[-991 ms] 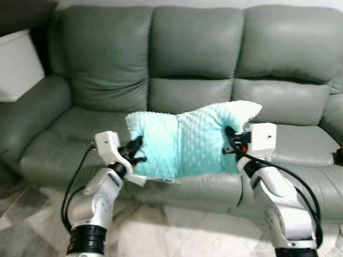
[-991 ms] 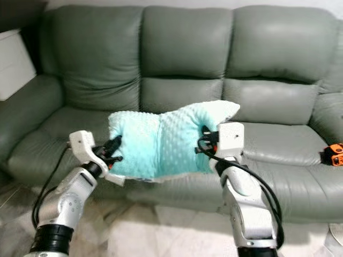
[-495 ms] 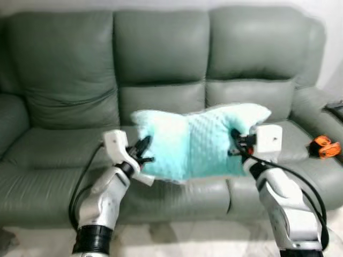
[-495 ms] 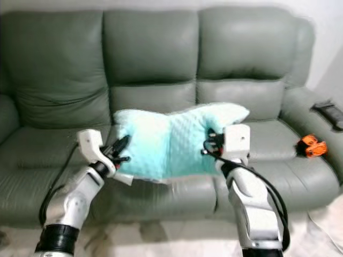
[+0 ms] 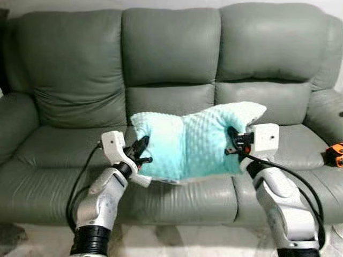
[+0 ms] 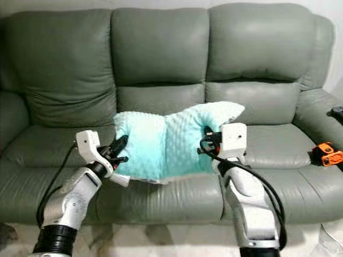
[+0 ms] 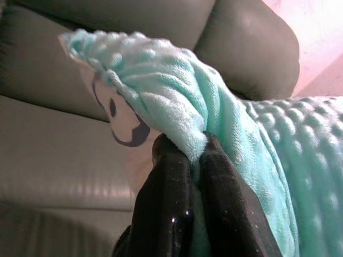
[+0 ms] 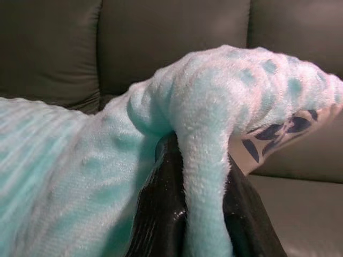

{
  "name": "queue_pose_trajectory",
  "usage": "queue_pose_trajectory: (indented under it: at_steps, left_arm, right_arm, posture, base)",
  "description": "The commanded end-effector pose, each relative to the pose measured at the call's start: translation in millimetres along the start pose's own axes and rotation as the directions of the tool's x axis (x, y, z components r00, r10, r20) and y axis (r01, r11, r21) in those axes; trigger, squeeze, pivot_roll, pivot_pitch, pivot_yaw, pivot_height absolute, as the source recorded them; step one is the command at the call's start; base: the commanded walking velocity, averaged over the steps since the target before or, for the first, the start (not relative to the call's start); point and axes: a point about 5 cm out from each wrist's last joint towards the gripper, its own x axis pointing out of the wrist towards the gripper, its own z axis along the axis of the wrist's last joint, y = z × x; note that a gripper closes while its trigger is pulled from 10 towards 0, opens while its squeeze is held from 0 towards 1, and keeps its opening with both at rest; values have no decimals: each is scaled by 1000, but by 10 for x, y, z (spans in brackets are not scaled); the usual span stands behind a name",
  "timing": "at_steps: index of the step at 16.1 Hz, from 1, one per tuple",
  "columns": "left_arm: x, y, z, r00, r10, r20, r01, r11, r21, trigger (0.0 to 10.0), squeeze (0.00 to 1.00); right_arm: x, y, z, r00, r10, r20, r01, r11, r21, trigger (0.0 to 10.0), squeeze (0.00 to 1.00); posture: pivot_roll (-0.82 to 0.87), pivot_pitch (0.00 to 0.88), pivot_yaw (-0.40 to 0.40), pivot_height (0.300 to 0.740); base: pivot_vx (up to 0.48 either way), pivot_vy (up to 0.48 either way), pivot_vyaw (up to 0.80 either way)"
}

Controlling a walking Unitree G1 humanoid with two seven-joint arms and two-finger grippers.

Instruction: Move the pillow to the sofa

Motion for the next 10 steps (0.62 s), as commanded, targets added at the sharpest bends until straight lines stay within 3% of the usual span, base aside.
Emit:
queue_pose_trajectory:
  at_steps: [1, 4, 10]
  left_arm:
    - [-2, -22, 76, 1000, -11, 21, 10, 1000, 18, 10000, 0]
    - [-3, -45, 70, 999, -28, 30, 28, 999, 21, 10000, 0]
    - [-2, -74, 69, 998, -45, 40, 45, 999, 18, 10000, 0]
  right_arm:
    - [18, 57, 75, 999, 20, 35, -20, 1000, 1, 10000, 0]
    - [19, 61, 71, 999, 21, 35, -21, 1000, 0, 10000, 0]
    - [21, 53, 73, 999, 22, 37, -22, 1000, -5, 10000, 0]
  posture:
    - [-199, 0, 24, 740]
    - [-200, 0, 25, 740]
    - [-202, 0, 23, 740]
  base:
    - [0, 0, 0]
    - [0, 0, 0]
    - [377, 0, 0]
